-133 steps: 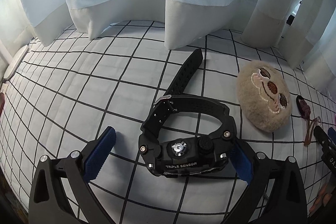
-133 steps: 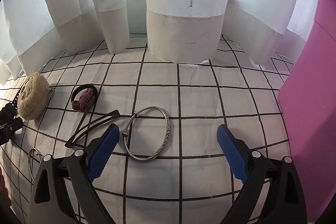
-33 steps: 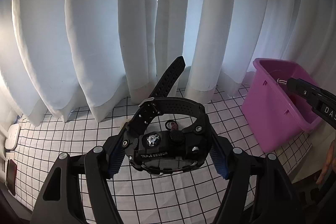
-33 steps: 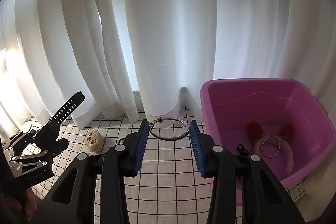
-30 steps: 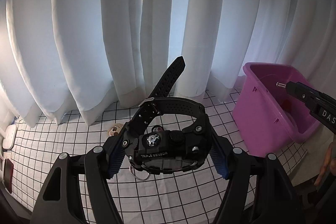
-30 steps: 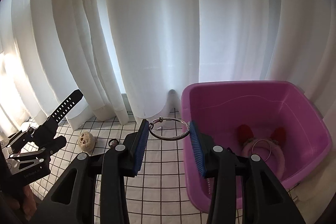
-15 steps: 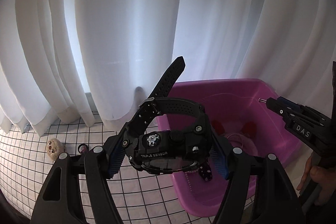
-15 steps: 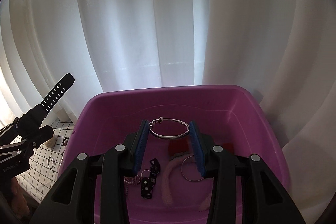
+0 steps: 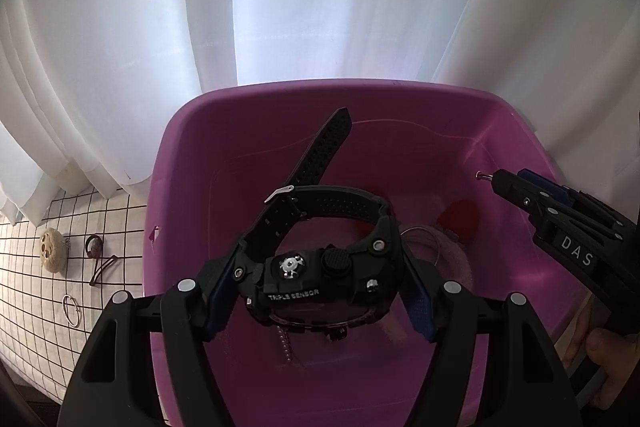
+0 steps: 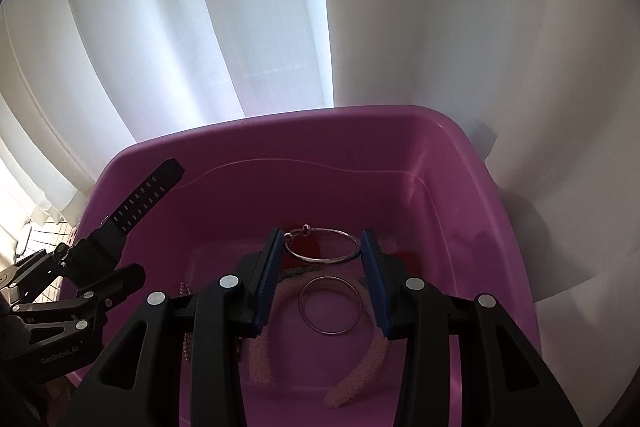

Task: Organize jewelry
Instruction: 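Lift and carry the black watch and silver bangle over the pink tub, then open both tools to drop the watch and bangle into the tub, then move both tools back from the tub over the remaining items on the table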

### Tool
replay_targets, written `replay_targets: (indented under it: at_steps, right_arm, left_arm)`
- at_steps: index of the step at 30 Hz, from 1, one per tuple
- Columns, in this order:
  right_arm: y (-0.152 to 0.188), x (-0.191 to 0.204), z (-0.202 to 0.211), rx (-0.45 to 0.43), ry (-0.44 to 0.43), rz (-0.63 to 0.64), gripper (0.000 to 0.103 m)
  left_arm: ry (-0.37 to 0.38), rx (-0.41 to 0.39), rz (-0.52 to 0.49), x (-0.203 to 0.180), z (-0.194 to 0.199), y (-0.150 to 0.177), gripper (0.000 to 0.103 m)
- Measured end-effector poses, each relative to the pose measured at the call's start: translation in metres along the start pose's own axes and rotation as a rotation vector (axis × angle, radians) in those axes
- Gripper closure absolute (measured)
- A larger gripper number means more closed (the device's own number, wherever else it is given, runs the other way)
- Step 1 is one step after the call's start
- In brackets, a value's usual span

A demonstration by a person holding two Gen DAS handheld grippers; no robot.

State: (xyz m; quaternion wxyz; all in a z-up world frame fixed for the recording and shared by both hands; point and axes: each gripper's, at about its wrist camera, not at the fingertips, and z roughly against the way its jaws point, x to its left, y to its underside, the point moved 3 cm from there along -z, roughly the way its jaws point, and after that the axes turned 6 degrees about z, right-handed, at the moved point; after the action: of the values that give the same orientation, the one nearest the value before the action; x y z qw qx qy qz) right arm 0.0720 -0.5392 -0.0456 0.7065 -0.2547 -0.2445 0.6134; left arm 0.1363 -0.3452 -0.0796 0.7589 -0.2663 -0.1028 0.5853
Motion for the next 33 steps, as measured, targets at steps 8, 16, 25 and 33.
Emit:
replay_targets:
  at_steps: [8,16,25,33]
  right_arm:
    - [0.002,-0.007,-0.020,0.086,-0.017,-0.014,0.064]
    - [0.002,-0.015,-0.031,0.133,-0.020,-0.033,0.046]
    - [0.005,-0.025,-0.031,0.112,-0.028,-0.059,0.043]
    - [0.008,-0.023,-0.023,0.104,-0.031,-0.062,0.039]
  left_arm:
    - [-0.039,0.053,0.035,0.003,-0.020,-0.001,0.036]
    - [-0.064,0.082,0.047,0.000,-0.022,-0.003,0.026]
    - [-0.079,0.051,0.065,0.001,-0.013,-0.003,0.009]
    - [-0.074,0.050,0.066,-0.001,-0.010,-0.001,0.009]
